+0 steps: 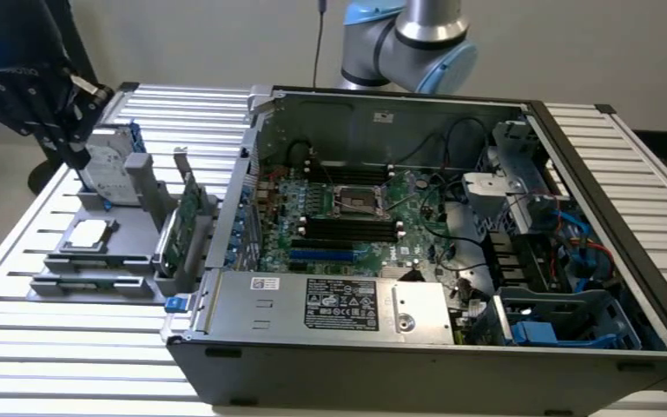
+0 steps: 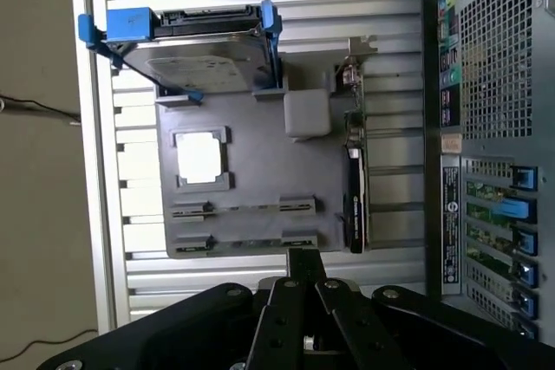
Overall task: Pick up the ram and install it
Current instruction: 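Reach for the ram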
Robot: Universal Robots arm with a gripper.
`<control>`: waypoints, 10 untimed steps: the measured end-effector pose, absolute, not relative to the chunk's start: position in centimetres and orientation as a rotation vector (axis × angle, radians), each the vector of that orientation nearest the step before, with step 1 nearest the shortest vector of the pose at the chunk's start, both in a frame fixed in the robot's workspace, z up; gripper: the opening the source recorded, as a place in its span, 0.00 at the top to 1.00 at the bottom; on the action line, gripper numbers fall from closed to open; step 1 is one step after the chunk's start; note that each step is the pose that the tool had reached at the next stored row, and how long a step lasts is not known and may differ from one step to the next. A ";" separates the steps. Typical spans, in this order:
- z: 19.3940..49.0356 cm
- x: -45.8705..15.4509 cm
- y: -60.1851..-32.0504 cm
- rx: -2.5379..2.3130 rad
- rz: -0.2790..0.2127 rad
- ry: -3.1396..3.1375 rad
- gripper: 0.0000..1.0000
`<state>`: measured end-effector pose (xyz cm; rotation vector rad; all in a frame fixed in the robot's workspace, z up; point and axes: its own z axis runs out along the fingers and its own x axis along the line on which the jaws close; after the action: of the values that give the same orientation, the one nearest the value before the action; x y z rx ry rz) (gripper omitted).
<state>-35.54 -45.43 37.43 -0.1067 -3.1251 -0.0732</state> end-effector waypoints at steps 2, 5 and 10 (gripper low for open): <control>37.3 -35.9 -45.5 -0.105 -0.073 -3.122 0.89; 37.0 -36.2 -45.5 -0.095 -0.073 -3.116 0.89; 36.7 -36.5 -45.6 -0.049 -0.071 -3.109 0.89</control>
<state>-36.47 -45.61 36.72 -0.0487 -3.1089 -0.0710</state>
